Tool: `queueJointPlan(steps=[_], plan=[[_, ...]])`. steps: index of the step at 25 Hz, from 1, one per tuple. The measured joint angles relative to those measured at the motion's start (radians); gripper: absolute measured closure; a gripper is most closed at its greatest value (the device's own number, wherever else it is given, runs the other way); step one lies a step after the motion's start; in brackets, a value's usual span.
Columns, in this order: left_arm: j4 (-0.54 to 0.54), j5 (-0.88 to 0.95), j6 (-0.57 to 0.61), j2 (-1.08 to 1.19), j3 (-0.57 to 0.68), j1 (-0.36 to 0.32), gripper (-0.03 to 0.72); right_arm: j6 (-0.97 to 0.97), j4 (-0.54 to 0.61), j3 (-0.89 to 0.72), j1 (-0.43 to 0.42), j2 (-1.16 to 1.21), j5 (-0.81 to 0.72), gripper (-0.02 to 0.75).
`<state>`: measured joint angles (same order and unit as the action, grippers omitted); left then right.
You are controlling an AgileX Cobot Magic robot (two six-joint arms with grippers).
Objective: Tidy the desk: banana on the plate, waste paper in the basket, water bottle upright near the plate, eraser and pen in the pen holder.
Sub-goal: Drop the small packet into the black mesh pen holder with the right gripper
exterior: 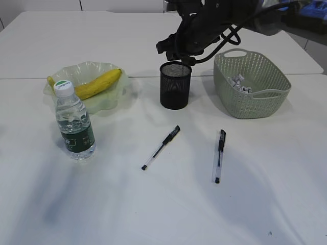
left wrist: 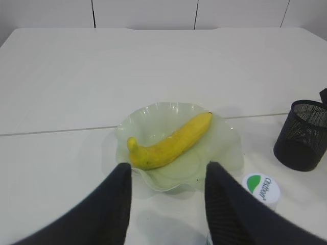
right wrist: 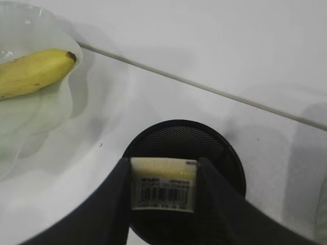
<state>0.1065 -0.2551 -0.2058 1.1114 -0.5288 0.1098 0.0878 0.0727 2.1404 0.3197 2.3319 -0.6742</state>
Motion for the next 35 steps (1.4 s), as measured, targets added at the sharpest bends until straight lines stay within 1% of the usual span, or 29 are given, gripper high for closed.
queueJointPlan(steps=[11, 30, 35], plan=[[0.002, 0.002, 0.000, 0.000, 0.000, 0.000, 0.360, 0.031, 0.006, 0.004, 0.000, 0.053, 0.005, 0.479], [0.003, 0.002, 0.000, 0.000, 0.000, 0.000, 0.367, 0.046, 0.006, 0.004, -0.019, 0.053, 0.028, 0.479], [0.003, 0.002, 0.000, 0.000, 0.000, 0.000, 0.374, 0.047, 0.030, 0.004, -0.019, 0.053, 0.028, 0.479]])
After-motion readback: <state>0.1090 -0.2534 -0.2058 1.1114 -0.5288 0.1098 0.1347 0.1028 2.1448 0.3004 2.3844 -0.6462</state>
